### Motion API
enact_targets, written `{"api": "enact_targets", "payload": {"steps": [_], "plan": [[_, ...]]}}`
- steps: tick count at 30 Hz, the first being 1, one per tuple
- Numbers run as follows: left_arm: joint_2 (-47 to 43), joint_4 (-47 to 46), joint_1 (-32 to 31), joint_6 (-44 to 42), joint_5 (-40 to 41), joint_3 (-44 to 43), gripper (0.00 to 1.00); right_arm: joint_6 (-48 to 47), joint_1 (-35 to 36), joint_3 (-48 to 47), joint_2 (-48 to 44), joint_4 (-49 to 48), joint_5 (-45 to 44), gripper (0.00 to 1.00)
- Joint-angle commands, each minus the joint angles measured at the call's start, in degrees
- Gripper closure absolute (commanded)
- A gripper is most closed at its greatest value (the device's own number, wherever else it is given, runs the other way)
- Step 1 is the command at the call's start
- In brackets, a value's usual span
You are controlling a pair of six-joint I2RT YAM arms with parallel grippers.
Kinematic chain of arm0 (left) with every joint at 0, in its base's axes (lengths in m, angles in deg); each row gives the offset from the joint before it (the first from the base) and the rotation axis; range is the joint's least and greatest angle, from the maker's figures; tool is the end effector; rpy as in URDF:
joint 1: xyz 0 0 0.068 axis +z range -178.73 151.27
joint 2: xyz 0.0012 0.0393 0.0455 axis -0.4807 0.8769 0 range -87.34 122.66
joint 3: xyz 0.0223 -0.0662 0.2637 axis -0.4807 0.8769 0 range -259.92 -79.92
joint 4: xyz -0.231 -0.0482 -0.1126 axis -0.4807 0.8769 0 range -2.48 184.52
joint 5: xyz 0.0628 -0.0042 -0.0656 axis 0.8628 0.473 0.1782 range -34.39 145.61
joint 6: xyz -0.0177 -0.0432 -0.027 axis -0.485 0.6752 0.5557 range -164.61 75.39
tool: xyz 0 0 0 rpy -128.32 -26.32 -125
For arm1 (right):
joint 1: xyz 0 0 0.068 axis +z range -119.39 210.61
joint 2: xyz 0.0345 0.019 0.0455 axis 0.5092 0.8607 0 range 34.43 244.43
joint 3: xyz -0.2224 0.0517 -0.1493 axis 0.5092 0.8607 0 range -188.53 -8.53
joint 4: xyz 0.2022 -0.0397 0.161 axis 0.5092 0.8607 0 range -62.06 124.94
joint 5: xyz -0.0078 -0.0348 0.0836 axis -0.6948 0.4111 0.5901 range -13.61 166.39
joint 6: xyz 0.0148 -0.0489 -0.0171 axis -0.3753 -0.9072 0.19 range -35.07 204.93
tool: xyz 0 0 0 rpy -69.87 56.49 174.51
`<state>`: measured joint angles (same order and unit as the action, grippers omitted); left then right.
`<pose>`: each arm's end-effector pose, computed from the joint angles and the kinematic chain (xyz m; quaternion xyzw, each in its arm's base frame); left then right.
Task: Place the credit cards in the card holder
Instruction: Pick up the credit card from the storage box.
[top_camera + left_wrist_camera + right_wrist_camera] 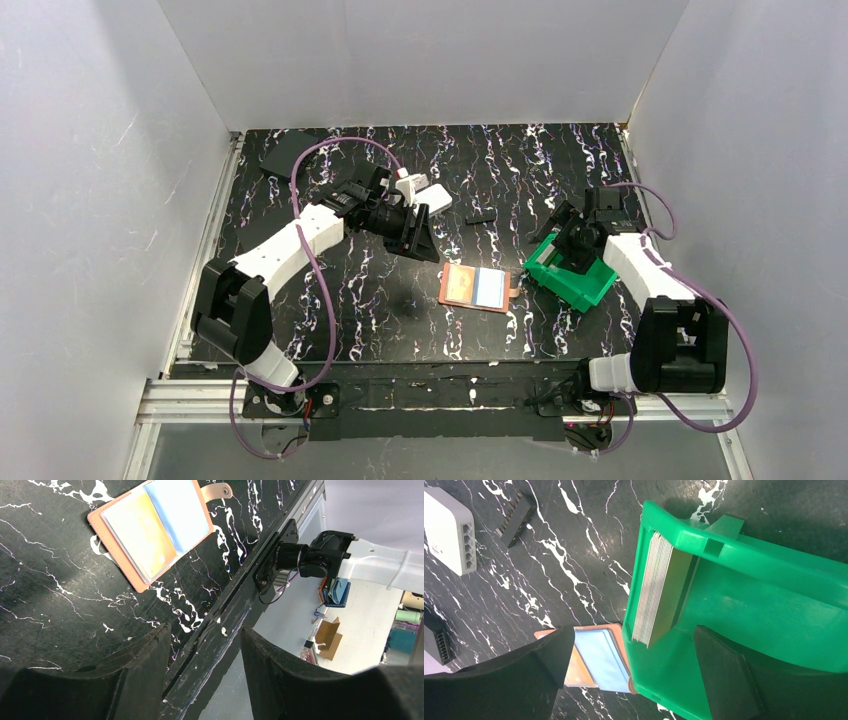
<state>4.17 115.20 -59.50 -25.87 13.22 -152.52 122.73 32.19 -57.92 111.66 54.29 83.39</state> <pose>0.2859 -0.1981 0.2819 0.2237 0.8474 -0.4495 0.1725 0.2700 0.0119 0.2209 0.2774 0.9086 0.1581 0.2692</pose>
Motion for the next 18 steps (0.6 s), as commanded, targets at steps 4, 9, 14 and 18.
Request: {"api": "enact_targets", "payload": {"steps": [4,9,14,18], "plan": [[-0.19,0.18,-0.17,-1.43,-0.24,0.67,0.47,2.27,-0.18,2.76,2.29,-9.26,-0.03,0.02],[-0.19,0.18,-0.24,-1.73,0.21,0.88,0.47,2.91,-0.13,3.81,4.25,-12.63,1.06,0.05],[-0.02,0.18,-0.18,-1.79,0.23,0.89,0.47,3.71,-0.18,3.95,4.65,-14.69,1.89,0.12],[0.02,0.18,-0.22,-1.87,0.21,0.99,0.47,4.30,-0.18,3.88,3.28,-15.58,2.40,0.17]]}}
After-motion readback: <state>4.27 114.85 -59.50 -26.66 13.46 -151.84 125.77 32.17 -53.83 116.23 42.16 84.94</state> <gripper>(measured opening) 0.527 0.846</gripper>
